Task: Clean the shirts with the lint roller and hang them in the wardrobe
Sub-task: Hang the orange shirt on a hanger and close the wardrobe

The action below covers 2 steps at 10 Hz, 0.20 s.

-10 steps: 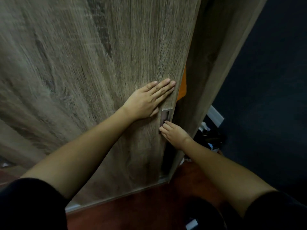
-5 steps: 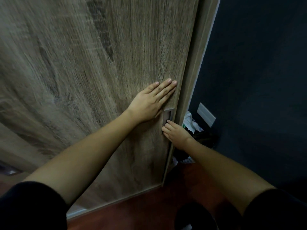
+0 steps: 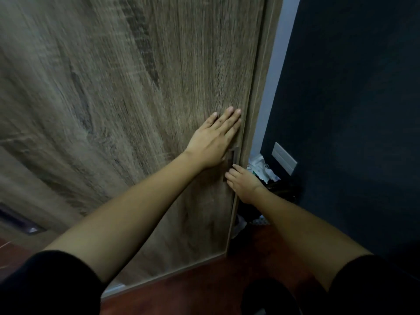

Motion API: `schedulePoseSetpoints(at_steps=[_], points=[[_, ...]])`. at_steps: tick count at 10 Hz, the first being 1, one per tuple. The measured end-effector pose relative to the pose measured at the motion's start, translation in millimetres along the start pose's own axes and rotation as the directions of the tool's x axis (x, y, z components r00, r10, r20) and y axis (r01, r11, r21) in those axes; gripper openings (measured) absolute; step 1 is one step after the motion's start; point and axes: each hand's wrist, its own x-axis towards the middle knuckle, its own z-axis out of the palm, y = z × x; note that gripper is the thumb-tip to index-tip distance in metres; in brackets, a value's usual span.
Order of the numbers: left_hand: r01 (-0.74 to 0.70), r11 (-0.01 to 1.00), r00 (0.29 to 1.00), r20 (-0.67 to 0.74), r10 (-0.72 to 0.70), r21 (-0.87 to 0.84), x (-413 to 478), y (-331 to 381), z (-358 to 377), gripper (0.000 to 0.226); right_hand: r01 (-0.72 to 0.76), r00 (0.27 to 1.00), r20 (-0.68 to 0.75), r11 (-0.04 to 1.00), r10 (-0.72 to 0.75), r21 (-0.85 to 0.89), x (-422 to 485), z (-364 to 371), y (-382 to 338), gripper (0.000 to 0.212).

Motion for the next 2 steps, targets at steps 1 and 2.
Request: schedulePoseSetpoints(at_steps=[1, 2], points=[[0.067, 0.977, 0.996, -0.045, -0.077, -0.203, -7, 13, -6, 0.067, -0.100, 0.995, 0.014, 0.974, 0.099, 0.205, -27, -2, -2, 0.053], [0.138, 0.940, 0.990, 0.027, -0.136, -0.313, -18, 23, -5, 0.060, -0.273, 0.962, 0.100, 0.894, 0.254, 0.356, -49, -5, -4, 0.051]])
